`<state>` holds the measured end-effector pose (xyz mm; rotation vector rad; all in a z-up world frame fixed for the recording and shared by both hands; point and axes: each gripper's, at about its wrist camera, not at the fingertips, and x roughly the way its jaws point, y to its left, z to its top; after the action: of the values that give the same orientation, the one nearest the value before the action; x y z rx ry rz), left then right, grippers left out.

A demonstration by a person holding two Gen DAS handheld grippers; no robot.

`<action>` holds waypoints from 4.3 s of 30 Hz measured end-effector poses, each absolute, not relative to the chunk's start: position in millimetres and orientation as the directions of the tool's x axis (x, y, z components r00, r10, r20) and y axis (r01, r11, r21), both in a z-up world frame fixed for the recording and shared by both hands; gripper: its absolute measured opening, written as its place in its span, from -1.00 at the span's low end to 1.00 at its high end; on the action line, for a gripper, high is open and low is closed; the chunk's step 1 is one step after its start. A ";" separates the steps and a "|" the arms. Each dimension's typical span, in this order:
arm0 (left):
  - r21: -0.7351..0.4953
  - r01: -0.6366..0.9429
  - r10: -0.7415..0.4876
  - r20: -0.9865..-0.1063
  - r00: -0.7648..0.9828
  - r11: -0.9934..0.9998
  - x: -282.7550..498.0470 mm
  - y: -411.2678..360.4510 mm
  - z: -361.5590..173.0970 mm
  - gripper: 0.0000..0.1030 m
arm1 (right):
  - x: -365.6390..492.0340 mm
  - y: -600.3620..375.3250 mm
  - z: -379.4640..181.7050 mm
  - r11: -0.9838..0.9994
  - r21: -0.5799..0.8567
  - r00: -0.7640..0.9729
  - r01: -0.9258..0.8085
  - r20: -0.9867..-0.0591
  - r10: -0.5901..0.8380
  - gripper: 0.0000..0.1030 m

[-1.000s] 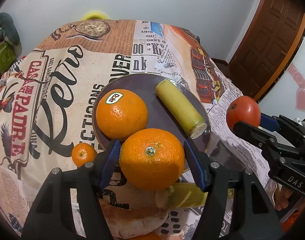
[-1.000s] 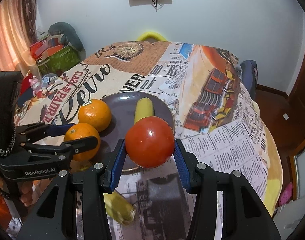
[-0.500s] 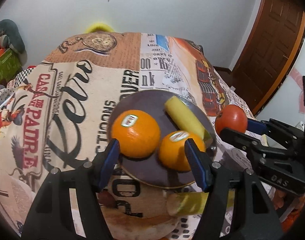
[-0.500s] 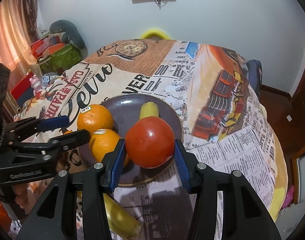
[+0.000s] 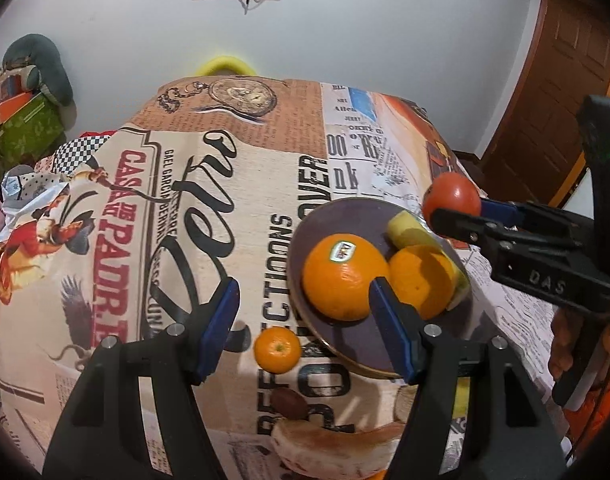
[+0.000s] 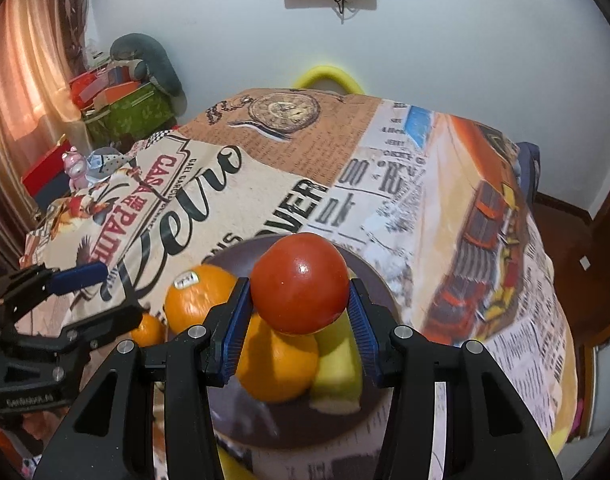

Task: Organize fruits
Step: 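Lower the tomato onto the plate beside the oranges and open the right tool, then raise both tools away from the plate, then grasp the small tangerine with the left tool while the right tool grasps the corn cob, then carry the tangerine to the plate with left tool while right tool sets the corn cob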

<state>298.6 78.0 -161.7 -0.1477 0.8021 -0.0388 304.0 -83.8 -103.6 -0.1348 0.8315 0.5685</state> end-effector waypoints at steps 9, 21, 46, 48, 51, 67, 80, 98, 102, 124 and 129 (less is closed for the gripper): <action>-0.148 -0.041 -0.077 -0.708 0.702 0.988 303.0 91.9 -164.5 0.30 | 319.5 -57.4 -124.8 0.831 0.063 0.491 -0.553 -0.781 0.386 -0.13; -0.134 -0.025 -0.077 -0.706 0.704 0.991 292.5 83.5 -158.1 0.30 | 304.2 -68.1 -114.1 0.824 0.066 0.497 -0.563 -0.770 0.401 0.00; -0.061 0.022 -0.059 -0.709 0.703 0.998 195.7 41.8 -129.7 0.30 | 189.4 -131.3 -86.2 0.830 0.023 0.540 -0.557 -0.749 0.384 0.03; -0.069 0.024 -0.066 -0.721 0.690 0.997 192.0 39.8 -137.1 0.30 | 184.9 -132.7 -90.9 0.830 0.028 0.529 -0.558 -0.758 0.381 0.03; -0.079 0.022 -0.073 -0.740 0.669 0.997 188.8 37.2 -149.4 0.30 | 181.1 -133.3 -101.0 0.828 0.036 0.509 -0.559 -0.774 0.377 0.03; -0.132 0.064 -0.145 -0.824 0.547 0.989 184.8 17.0 -208.0 0.29 | 190.6 -120.4 -156.5 0.822 0.086 0.395 -0.563 -0.846 0.359 0.05; -0.148 0.084 -0.169 -0.828 0.534 0.986 185.0 17.8 -218.2 -0.28 | 185.0 -116.9 -168.5 0.807 0.002 0.397 -0.591 -0.870 0.293 -0.06; -0.154 0.036 -0.141 -0.761 0.633 0.988 168.1 53.4 -175.0 -0.28 | 178.4 -107.2 -158.9 0.776 0.064 0.348 -0.627 -0.868 0.353 -0.30; -0.151 0.043 -0.144 -0.756 0.638 0.988 171.4 50.2 -171.4 -0.28 | 188.3 -102.2 -164.2 0.792 0.080 0.346 -0.606 -0.870 0.353 -0.29; -0.155 0.085 -0.172 -0.717 0.675 0.984 212.0 29.4 -149.2 -0.28 | 201.6 -147.1 -110.9 0.863 0.108 0.517 -0.493 -0.762 0.390 -0.32; -0.156 0.090 -0.176 -0.724 0.666 0.984 231.0 25.0 -153.2 -0.28 | 215.8 -152.1 -102.4 0.877 0.105 0.550 -0.468 -0.742 0.383 -0.32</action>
<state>231.0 25.0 -153.2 -0.1099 0.8282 -0.1507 215.8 -152.1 -102.4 -0.1097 0.8499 0.5047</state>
